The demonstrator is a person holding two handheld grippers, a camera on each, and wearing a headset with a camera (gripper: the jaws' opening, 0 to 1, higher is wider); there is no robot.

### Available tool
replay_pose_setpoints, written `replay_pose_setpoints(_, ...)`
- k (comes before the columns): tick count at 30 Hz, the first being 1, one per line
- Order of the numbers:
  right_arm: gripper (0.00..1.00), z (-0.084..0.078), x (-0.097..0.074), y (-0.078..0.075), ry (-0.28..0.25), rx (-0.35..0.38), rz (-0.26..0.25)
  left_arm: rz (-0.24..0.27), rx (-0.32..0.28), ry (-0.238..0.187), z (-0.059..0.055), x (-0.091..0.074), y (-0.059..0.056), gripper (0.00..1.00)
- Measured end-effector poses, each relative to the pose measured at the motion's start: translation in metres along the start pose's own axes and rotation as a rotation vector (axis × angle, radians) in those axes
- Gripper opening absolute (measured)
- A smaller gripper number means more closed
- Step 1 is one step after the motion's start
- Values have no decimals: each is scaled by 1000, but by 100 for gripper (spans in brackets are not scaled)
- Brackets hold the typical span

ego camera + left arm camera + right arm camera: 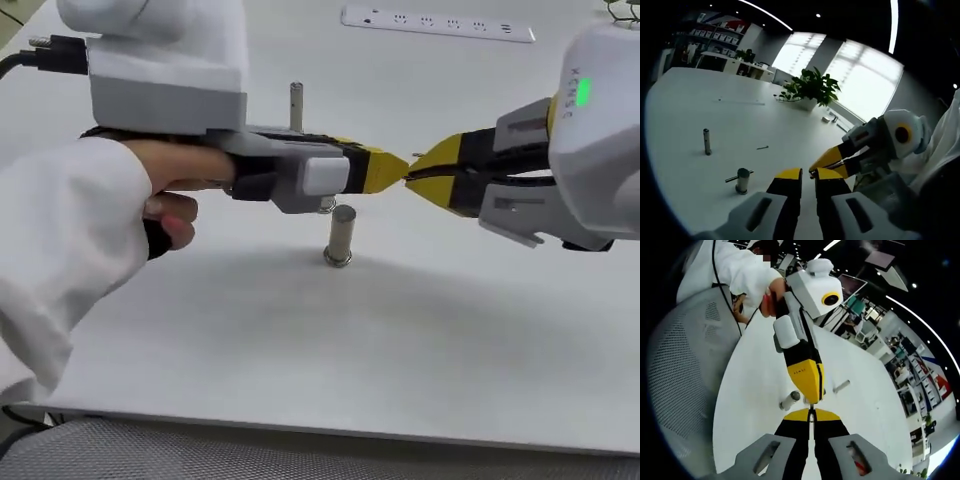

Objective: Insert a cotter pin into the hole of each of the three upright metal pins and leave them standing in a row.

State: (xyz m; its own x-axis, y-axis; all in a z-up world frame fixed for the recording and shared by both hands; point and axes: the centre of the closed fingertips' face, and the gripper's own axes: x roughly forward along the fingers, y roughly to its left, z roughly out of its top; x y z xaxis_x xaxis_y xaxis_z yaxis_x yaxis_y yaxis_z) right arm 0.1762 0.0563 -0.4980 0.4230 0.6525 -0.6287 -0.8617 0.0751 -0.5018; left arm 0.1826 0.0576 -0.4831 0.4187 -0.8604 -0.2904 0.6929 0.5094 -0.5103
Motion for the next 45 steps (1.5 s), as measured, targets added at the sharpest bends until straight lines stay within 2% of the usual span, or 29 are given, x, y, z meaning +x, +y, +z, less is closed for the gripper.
replay_pose_setpoints(11, 0, 2, 2, -2, 3, -23, -1, -8, 12, 25, -6, 0, -2, 0)
replay_pose_setpoints(17, 0, 3, 2, -2, 2, -24, -2, -14, -4, 25, -6, 0, -2, 0)
replay_pose_setpoints(21, 0, 3, 1, 0, 0, -27, 3, -30, 6, 40, -7, -2, -2, 0)
replay_pose_setpoints(24, 0, 5, 3, 1, 2, -31, 5, -25, -11, 43, -8, -2, -1, 0)
replay_pose_setpoints(28, 0, 4, 3, -1, 1, -27, 12, -16, 26, 39, -7, -3, -3, 0)
replay_pose_setpoints(35, 0, 4, 4, 1, -1, -29, 21, -9, 0, 55, -9, -2, -2, 0)
replay_pose_setpoints(40, 0, 5, 7, 2, -3, -11, 40, -5, 1, 71, -12, -2, -1, 0)
replay_pose_setpoints(42, 0, 6, 9, 3, -12, 20, 58, -6, 1, 77, -13, -2, -1, 0)
replay_pose_setpoints(45, 3, 0, 5, 15, -16, 78, 85, -6, 5, 80, -15, -3, -2, 0)
